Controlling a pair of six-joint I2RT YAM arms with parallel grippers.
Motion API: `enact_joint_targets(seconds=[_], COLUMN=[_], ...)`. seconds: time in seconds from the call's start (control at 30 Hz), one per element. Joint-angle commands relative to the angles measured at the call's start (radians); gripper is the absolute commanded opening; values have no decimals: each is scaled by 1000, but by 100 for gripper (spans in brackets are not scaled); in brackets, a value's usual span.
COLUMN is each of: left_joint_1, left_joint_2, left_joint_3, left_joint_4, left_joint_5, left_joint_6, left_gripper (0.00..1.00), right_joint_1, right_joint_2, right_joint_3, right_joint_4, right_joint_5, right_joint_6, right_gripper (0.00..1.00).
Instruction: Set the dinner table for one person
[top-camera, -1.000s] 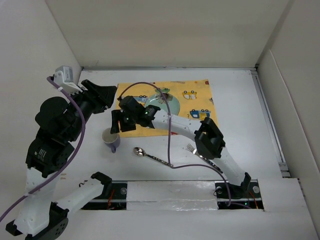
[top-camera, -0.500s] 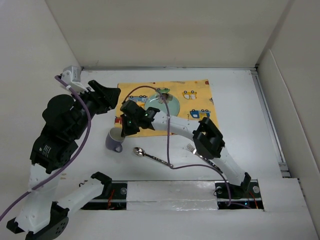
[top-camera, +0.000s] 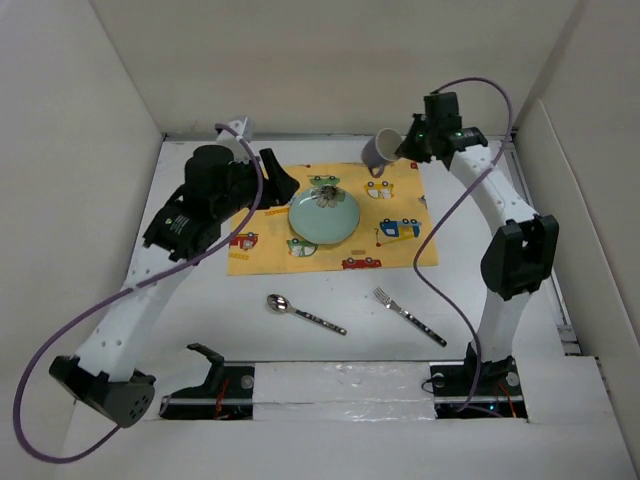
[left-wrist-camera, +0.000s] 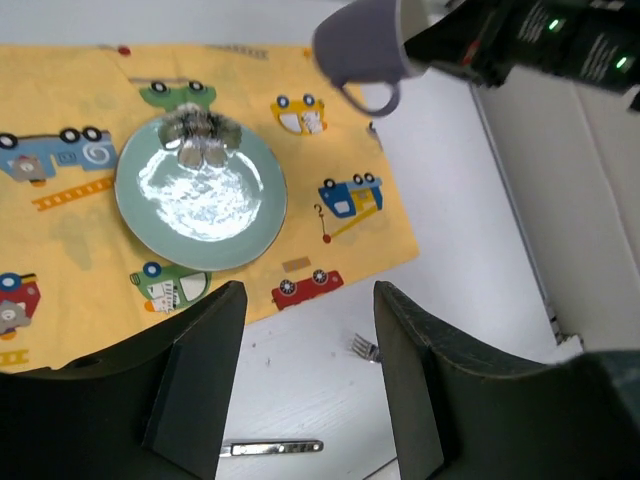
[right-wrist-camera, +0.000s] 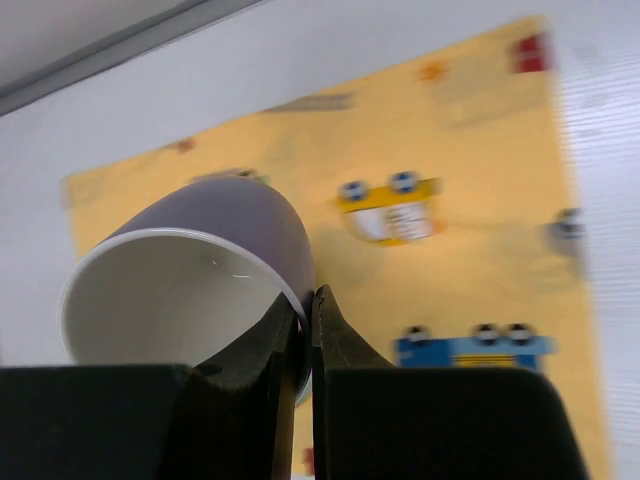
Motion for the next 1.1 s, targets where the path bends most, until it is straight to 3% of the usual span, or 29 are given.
enact_joint_targets(seconds=[0.0, 0.2, 0.43, 0.8, 0.97, 1.07], left_joint_1=[-2, -29, -29, -29, -29, -29], left_joint_2=[37, 118, 184, 206, 184, 172], left_joint_3=[-44, -63, -60, -86, -101, -98], left_joint_4=[112, 184, 213, 227, 233, 222], left_joint_5=[71, 82, 62, 81, 61, 53], left_joint_6=[15, 20, 37, 41, 43, 43], left_gripper=[51, 51, 51, 51, 51, 51], right_joint_1=[-35, -126, -148, -138, -138, -138], right_joint_2=[68, 226, 345, 353, 363, 335], right_joint_3=[96, 239, 360, 360, 372, 365], right_joint_4=[-127, -200, -242, -262, -293, -276], right_joint_5=[2, 37, 90, 192, 191, 168], right_joint_6=[-96, -111, -110, -96, -98, -96], right_gripper=[0, 0, 0, 0, 29, 38])
